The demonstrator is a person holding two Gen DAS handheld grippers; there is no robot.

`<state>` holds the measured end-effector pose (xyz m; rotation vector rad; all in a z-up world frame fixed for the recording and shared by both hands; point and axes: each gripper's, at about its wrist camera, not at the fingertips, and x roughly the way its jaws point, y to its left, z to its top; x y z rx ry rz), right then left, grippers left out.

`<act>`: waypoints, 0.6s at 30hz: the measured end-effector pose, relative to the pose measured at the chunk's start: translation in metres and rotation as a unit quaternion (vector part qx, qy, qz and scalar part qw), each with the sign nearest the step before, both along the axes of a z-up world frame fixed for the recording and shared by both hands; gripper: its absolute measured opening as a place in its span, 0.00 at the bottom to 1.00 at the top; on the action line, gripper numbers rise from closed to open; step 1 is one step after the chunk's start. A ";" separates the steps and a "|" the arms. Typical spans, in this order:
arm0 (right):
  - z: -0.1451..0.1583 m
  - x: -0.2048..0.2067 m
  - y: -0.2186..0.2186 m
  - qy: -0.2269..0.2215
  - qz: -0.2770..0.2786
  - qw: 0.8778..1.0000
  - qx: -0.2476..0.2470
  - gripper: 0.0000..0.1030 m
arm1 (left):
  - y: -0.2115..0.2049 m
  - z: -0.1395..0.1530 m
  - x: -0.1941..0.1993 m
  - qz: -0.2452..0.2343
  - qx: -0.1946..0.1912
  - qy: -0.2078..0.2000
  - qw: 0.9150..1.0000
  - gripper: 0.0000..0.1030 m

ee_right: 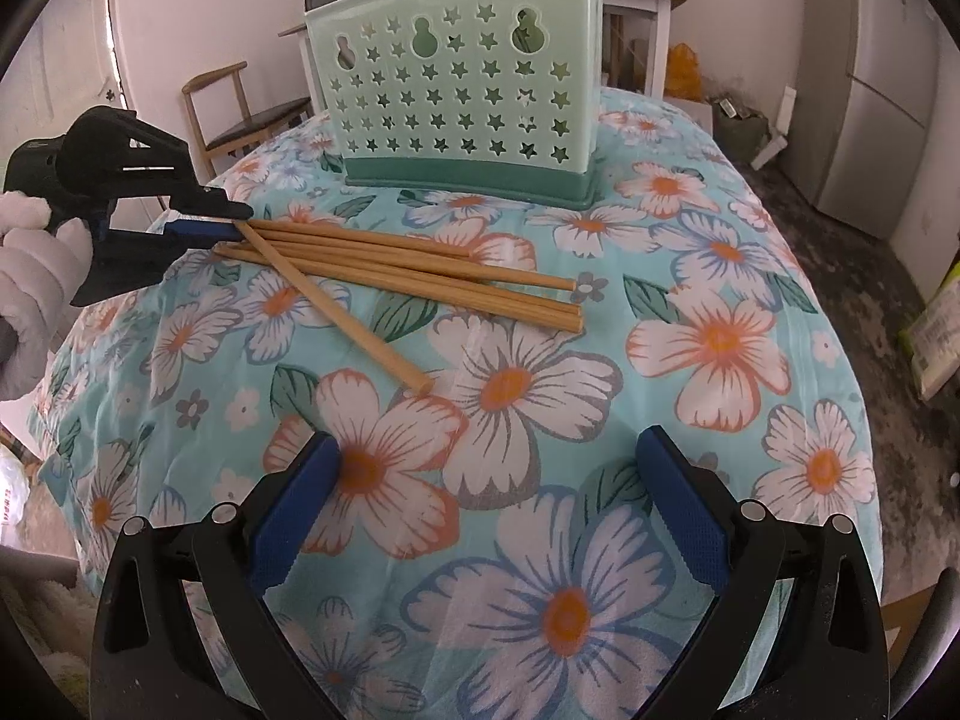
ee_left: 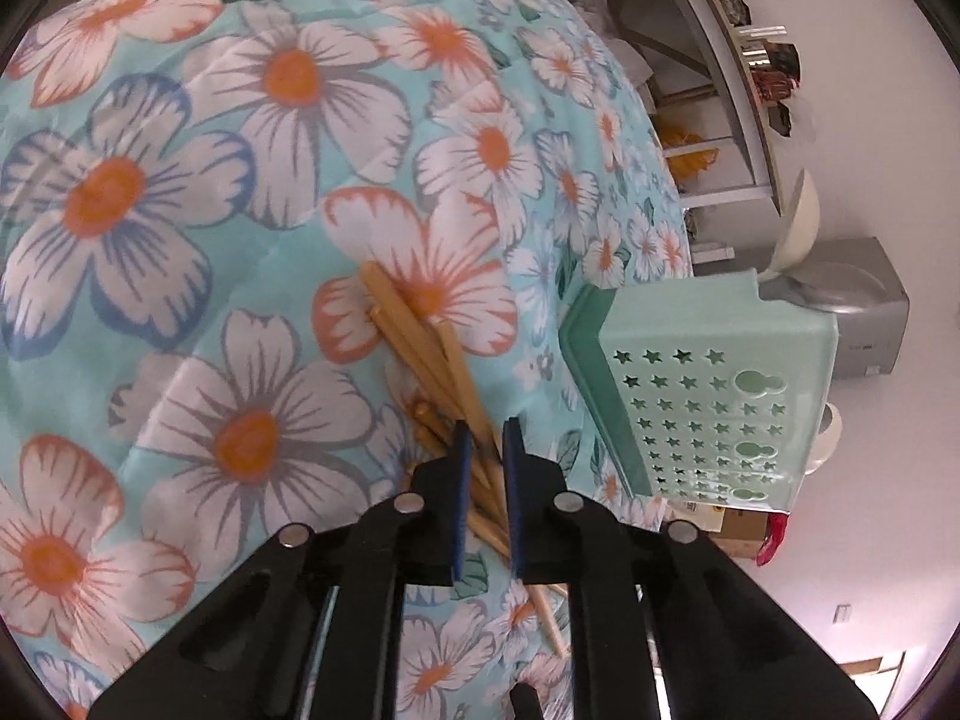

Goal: Organize utensils

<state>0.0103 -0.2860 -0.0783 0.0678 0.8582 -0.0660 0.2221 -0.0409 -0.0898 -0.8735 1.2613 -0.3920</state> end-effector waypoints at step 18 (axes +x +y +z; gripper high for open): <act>0.002 0.000 -0.001 -0.005 0.002 1.000 0.007 0.92 | 0.045 0.011 -0.050 0.015 -0.017 -0.008 1.000 0.09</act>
